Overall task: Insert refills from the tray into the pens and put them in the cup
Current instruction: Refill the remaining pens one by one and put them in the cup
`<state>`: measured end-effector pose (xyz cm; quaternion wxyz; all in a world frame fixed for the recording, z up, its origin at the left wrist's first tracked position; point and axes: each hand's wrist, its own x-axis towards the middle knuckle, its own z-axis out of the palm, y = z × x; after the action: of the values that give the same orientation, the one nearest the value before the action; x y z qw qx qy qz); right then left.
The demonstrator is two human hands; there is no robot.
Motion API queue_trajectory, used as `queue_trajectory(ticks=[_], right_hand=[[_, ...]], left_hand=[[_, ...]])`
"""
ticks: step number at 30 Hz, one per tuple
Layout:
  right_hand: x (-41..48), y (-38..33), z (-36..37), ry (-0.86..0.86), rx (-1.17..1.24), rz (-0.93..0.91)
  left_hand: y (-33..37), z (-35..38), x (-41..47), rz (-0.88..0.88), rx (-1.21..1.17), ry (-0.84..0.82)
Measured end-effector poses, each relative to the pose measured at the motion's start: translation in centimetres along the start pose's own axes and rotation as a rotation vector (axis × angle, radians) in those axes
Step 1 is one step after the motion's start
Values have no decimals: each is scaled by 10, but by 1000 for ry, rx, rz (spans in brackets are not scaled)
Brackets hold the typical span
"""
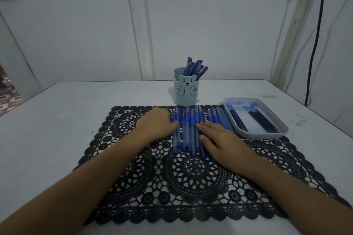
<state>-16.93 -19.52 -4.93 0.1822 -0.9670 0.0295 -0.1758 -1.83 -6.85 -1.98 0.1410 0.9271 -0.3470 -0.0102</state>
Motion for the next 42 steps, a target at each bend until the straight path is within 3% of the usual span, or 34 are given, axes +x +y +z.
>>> queue_trajectory(ticks=[8,13,17,21,25,28,31,42], right_hand=[[0,-1,-1,4,1,2],[-1,-1,0,5,9,2],[-1,2,2,86,41,-15],[1,1,1,227,74,-43],[-4,-10,-3,292,-76,-183],[-9,-22,-5,274,-295,-247],[-12,-28,-9,273,-364,-278],[-20,-32,-15,43,-233,-347]], left_hand=[[14,-10,-8,9,65,-29],[7,-15,-18,-4,-31,84],[-1,-24,-39,147,-87,132],[-14,-11,-66,293,67,254],[-18,2,-83,457,38,368],[-13,8,-85,615,17,441],[-8,11,-86,679,-19,460],[-10,11,-88,769,8,388]])
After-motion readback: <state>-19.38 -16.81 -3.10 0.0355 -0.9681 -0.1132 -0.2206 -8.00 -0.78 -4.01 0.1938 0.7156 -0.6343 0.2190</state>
